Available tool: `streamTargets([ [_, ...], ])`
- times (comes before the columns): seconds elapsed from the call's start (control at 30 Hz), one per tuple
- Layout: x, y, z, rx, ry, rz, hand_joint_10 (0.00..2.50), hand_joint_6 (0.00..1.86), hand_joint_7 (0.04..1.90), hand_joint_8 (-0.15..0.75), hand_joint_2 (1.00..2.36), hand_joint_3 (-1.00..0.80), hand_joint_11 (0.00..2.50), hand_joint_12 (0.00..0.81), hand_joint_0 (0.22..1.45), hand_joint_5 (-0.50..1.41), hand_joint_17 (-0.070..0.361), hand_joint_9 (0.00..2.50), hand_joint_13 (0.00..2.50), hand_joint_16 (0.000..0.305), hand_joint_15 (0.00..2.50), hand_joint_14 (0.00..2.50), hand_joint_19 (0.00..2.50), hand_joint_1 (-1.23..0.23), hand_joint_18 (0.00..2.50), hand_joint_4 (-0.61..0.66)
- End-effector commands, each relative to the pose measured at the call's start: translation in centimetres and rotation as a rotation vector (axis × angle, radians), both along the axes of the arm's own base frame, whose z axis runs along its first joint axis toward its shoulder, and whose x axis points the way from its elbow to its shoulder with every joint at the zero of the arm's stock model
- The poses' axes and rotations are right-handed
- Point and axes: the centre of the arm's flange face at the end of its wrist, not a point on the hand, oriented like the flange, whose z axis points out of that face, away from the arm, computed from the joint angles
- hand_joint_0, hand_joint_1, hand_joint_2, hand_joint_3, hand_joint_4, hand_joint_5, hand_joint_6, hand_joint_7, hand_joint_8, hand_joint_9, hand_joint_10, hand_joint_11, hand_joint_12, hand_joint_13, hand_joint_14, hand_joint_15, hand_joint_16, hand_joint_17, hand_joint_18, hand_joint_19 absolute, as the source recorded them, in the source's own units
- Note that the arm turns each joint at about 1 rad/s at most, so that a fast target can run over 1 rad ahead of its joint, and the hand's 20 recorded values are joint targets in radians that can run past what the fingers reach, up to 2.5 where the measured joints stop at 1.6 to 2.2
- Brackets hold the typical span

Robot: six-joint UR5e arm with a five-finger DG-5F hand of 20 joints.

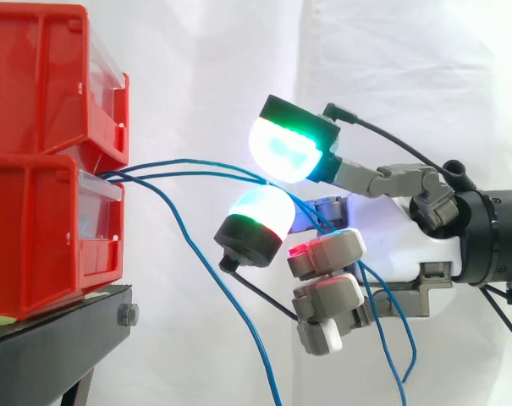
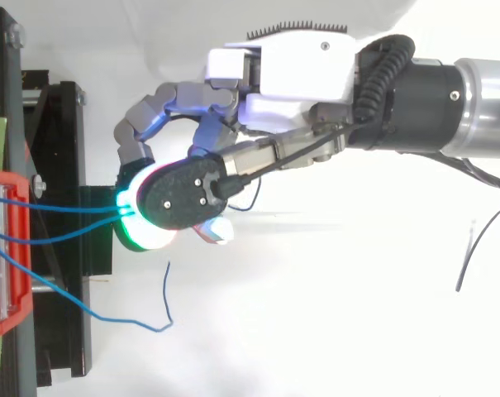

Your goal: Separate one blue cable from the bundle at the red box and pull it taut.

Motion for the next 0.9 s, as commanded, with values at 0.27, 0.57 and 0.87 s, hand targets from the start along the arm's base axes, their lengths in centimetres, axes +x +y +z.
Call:
streamTargets([
  [0.27, 0.11, -0.38, 0.11, -0.020, -0.016, -0.014, 0.02, 0.84, 1.10, 0.314, 1.02, -0.16, 1.34, 0.392, 0.59, -0.15, 0.141, 1.29, 1.19, 0.063, 1.14, 0.03, 0.93, -0.69, 0.86, 0.05],
  [0.57, 0.19, -0.16, 0.20, -0.026, -0.019, -0.013, 0.03, 0.88, 1.18, 0.272, 1.02, -0.22, 1.33, 0.345, 0.68, -0.18, 0.127, 1.18, 1.10, 0.056, 1.14, 0.03, 0.89, -0.89, 0.74, -0.05],
  [0.87, 0.23, 0.03, 0.13, -0.041, -0.024, -0.014, 0.03, 0.91, 1.18, 0.253, 1.00, -0.50, 1.31, 0.344, 0.79, -0.19, 0.123, 1.17, 1.10, 0.055, 1.11, 0.04, 0.84, -0.90, 0.76, -0.08],
])
